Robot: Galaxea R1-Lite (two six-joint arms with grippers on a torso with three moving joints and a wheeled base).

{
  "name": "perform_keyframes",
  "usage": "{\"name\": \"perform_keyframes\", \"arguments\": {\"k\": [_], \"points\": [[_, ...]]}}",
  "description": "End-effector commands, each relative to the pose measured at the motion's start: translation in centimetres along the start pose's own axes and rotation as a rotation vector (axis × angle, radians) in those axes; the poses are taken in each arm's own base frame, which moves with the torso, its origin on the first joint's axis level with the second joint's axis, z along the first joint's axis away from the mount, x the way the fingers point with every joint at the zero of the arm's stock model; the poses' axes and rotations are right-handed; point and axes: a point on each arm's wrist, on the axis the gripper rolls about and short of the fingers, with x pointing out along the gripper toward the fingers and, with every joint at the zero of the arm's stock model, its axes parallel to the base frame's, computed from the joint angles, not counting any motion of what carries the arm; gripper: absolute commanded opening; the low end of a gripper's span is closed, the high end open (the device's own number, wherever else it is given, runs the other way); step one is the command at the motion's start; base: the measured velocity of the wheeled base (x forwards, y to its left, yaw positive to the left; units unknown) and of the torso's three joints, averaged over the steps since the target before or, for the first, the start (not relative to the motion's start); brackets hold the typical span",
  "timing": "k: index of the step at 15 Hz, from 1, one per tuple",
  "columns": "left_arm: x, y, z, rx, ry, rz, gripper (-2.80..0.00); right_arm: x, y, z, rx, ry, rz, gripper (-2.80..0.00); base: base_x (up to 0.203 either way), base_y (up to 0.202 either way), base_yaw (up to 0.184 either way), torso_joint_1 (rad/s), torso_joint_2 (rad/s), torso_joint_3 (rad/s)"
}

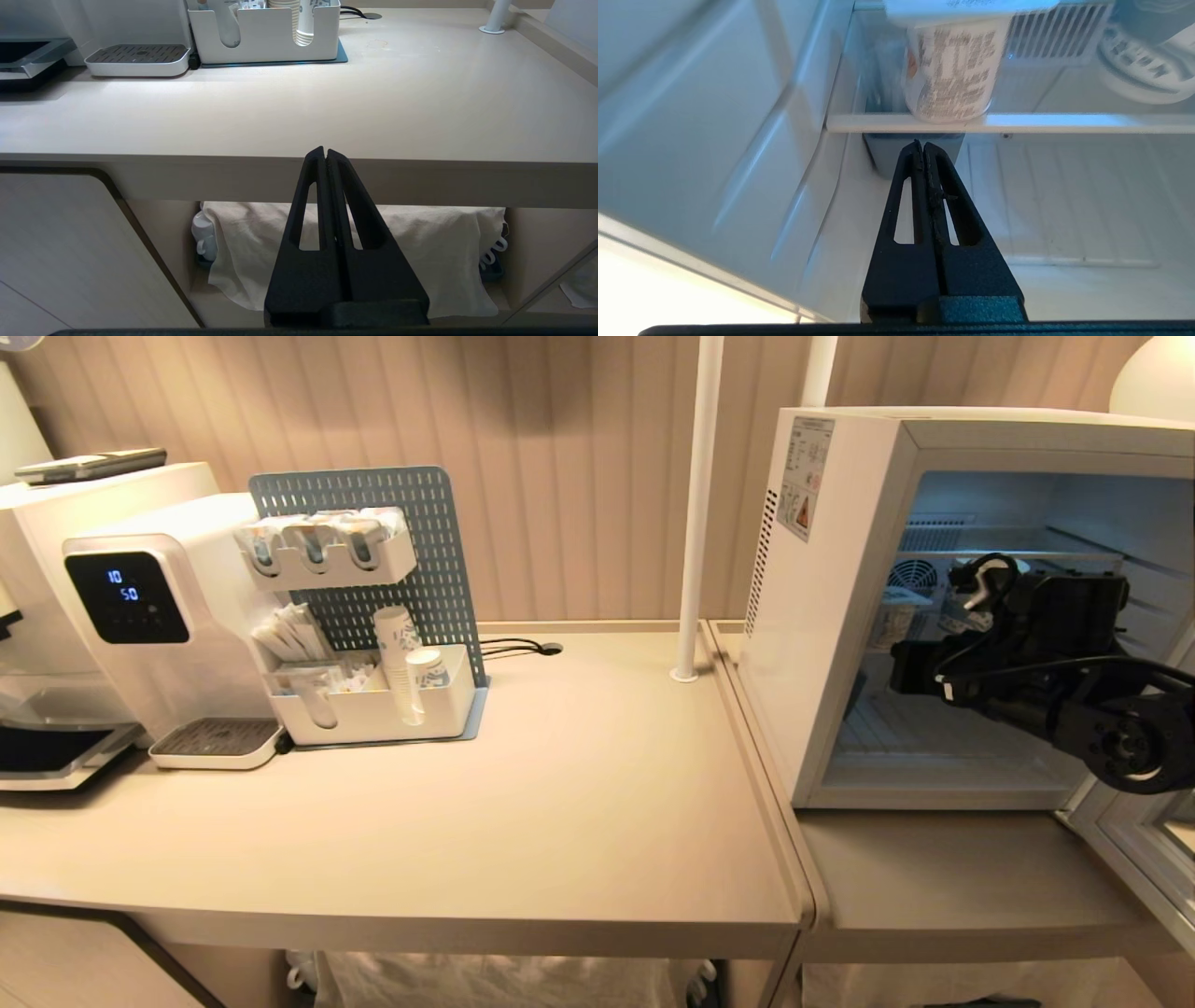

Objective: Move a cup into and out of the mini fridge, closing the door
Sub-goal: Take the yoghurt out of the freezer

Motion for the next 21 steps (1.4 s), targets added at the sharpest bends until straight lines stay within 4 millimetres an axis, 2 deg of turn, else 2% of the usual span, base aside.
{"name": "perform_keyframes", "arguments": {"k": [1, 7, 8, 13, 15, 21], "points": [[0.0, 0.0, 0.0, 0.000, 0.001, 0.001, -2.80, -0.4, 0.0, 0.6, 0.001, -0.018, 0.000, -2.80, 0.000, 0.000, 0.000, 0.000, 0.00, 0.000], [0.0, 0.0, 0.0, 0.000, -0.002, 0.001, -2.80, -1.8, -0.1, 0.0, 0.004, 0.010, -0.002, -2.80, 0.000, 0.000, 0.000, 0.000, 0.00, 0.000], [0.0, 0.0, 0.0, 0.000, 0.001, 0.001, -2.80, -2.0, -0.2, -0.3, 0.004, 0.024, -0.003, 0.00, 0.000, 0.000, 0.000, 0.000, 0.00, 0.000], [0.0, 0.0, 0.0, 0.000, 0.000, 0.001, -2.80, -1.7, -0.9, 0.5, 0.009, 0.005, -0.030, 0.00, 0.000, 0.000, 0.000, 0.000, 0.00, 0.000], [0.0, 0.0, 0.0, 0.000, 0.001, 0.001, -2.80, -0.9, -1.0, 1.0, 0.009, -0.005, -0.031, 0.00, 0.000, 0.000, 0.000, 0.000, 0.00, 0.000], [0.0, 0.0, 0.0, -0.002, 0.001, 0.001, -2.80, 4.8, -0.9, 0.4, 0.003, 0.011, -0.024, 0.00, 0.000, 0.000, 0.000, 0.000, 0.00, 0.000]]}}
